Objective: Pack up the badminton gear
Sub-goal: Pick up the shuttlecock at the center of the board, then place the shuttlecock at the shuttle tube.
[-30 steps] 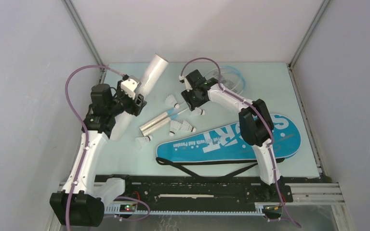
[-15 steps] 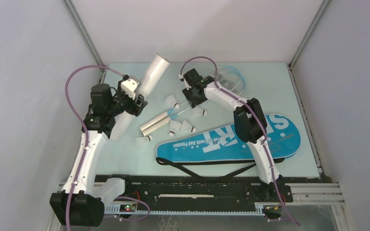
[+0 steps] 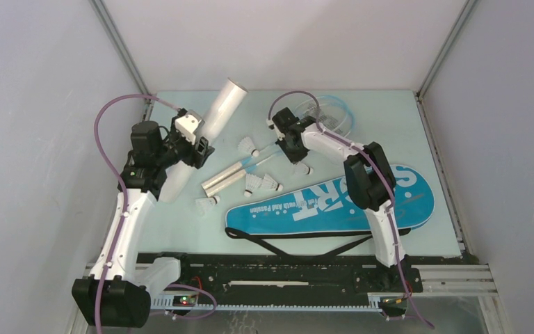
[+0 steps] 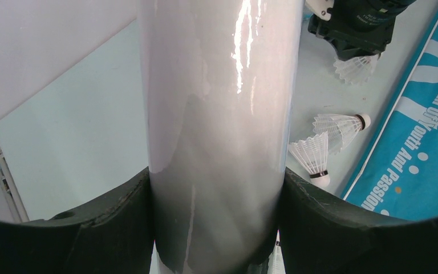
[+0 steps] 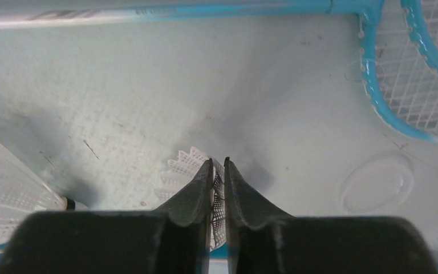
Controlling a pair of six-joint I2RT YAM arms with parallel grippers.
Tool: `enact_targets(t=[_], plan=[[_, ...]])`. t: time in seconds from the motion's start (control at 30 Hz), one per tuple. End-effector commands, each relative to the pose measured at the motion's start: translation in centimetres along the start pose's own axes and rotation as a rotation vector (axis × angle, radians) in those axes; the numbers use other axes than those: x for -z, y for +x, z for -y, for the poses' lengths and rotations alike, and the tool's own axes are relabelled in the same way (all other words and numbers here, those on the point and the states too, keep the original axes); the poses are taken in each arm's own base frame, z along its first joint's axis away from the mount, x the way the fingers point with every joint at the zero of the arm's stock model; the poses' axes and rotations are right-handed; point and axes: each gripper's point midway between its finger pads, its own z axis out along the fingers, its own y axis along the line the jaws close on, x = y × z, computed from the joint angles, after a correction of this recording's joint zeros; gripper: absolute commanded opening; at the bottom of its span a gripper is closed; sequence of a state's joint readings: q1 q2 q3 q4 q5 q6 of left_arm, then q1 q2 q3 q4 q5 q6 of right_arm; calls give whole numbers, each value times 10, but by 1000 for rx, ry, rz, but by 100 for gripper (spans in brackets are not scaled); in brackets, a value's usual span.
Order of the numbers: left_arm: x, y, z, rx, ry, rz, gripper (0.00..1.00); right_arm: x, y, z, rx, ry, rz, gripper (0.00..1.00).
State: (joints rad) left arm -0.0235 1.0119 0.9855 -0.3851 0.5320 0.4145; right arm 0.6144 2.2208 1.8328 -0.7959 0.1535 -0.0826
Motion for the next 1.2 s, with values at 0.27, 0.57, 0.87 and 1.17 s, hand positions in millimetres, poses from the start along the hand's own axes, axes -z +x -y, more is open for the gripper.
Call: enact_targets(t=[0.27, 0.57, 0.87, 1.17], plan=[[0, -14, 12, -50, 86, 69, 9, 77, -7, 38, 18, 69, 118, 0], [-16, -2, 42, -113, 244, 69, 9, 156, -22, 73, -259, -213, 340, 0], [-33, -2, 93, -120, 506, 106, 8, 265, -43, 103, -491, -608, 687, 0], [-51, -5, 129, -109, 654, 86, 7, 334, -44, 96, -456, -774, 892, 0]])
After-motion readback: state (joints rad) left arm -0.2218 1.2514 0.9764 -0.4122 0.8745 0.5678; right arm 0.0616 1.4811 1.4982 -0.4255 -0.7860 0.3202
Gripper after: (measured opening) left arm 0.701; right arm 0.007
